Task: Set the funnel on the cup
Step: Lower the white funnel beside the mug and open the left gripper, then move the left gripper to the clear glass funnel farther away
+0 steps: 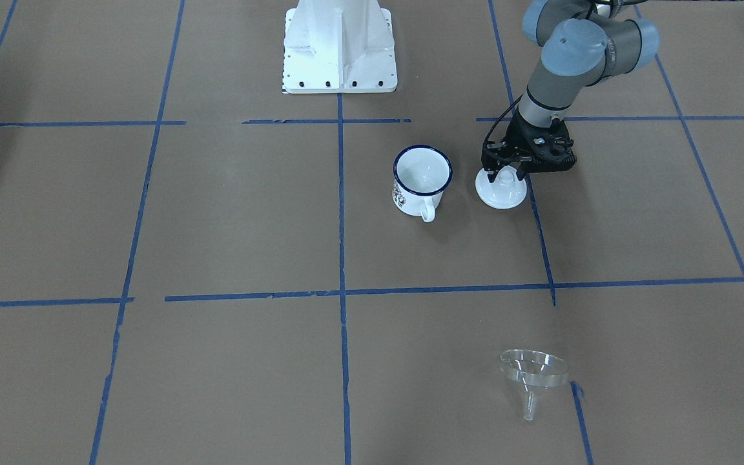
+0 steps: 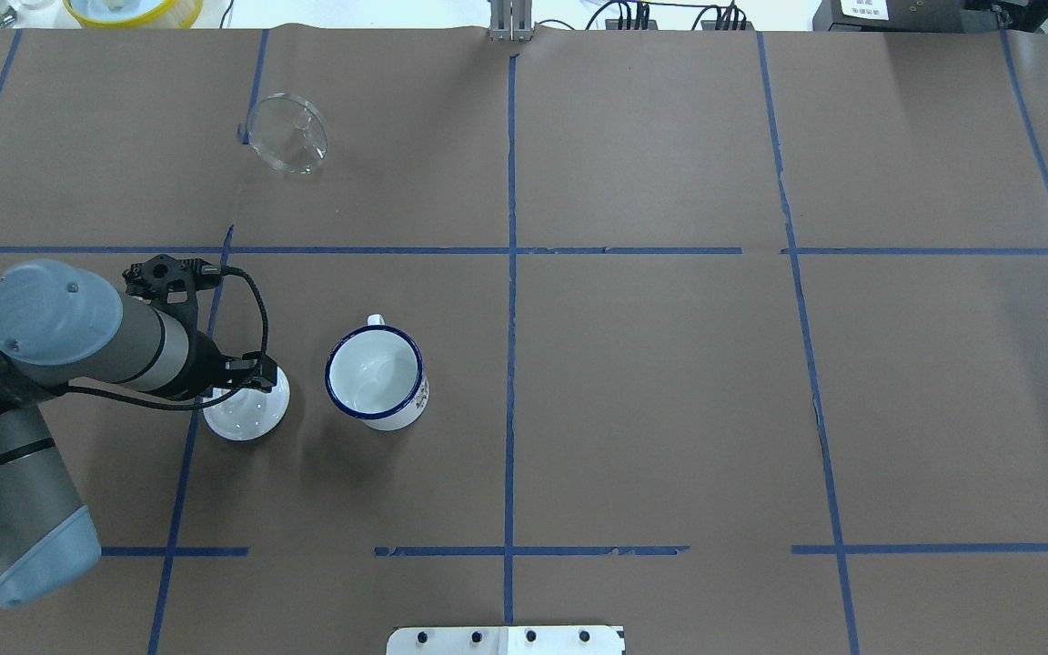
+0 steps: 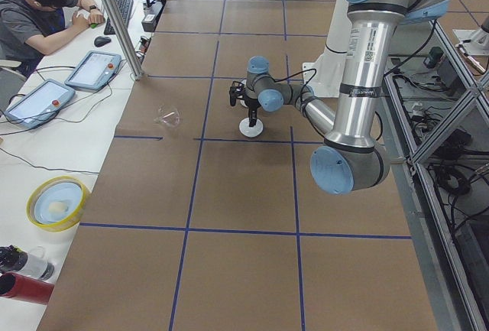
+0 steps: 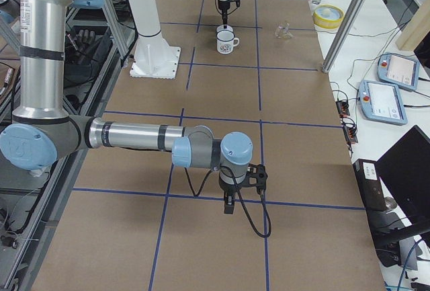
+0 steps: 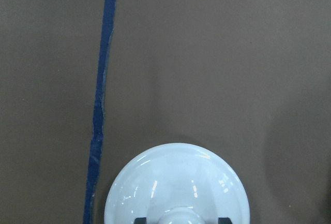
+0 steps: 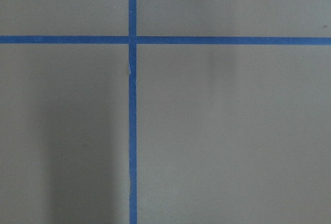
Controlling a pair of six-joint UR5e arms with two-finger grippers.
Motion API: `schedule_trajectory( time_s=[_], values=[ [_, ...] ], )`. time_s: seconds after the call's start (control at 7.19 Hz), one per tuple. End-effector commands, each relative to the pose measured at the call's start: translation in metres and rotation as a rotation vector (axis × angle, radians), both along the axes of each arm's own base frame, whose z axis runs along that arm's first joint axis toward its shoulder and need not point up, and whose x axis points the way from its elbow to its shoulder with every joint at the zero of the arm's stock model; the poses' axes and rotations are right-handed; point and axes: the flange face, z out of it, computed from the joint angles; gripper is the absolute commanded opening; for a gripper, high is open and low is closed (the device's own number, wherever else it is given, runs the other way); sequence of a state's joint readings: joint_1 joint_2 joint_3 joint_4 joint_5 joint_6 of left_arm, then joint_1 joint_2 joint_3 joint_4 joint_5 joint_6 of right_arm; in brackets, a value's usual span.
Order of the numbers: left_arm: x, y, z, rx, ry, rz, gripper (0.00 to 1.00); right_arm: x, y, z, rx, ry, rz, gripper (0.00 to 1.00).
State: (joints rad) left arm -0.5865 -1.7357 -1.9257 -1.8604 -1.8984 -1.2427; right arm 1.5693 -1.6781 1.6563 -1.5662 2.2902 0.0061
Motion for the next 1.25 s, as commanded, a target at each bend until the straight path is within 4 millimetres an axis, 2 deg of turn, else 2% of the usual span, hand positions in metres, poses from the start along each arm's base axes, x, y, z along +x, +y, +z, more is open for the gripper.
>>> schedule_trajectory(
  time_s=[0.0,0.14,0.42,0.56,0.7,0.97,1.11],
  values=[
    [-0.028,-0.033,-0.041,0.016,0.065,-0.129,1.00,0.000,0.000,0.000,0.000,0.000,0.000,1.00],
    [-0.041,-0.056,-0.064,-0.025,0.105,-0.285,1.00,0.000,0.000,0.000,0.000,0.000,0.000,1.00],
    [-0.049,-0.082,-0.110,-0.228,0.276,-0.632,1.00,0.000,0.000,0.000,0.000,0.000,0.000,1.00],
    [-0.052,-0.089,-0.118,-0.293,0.397,-0.758,1.00,0.000,0.000,0.001,-0.001,0.000,0.000,1.00],
    [-0.048,-0.103,-0.105,-0.369,0.479,-0.884,1.00,0.000,0.000,0.001,-0.001,0.000,0.000,1.00],
    [-0.017,-0.148,-0.070,-0.481,0.563,-1.049,1.00,0.000,0.000,0.000,0.000,0.000,0.000,1.00],
    [-0.004,-0.172,-0.054,-0.497,0.584,-1.071,1.00,0.000,0.000,0.000,0.000,0.000,0.000,1.00]
  ],
)
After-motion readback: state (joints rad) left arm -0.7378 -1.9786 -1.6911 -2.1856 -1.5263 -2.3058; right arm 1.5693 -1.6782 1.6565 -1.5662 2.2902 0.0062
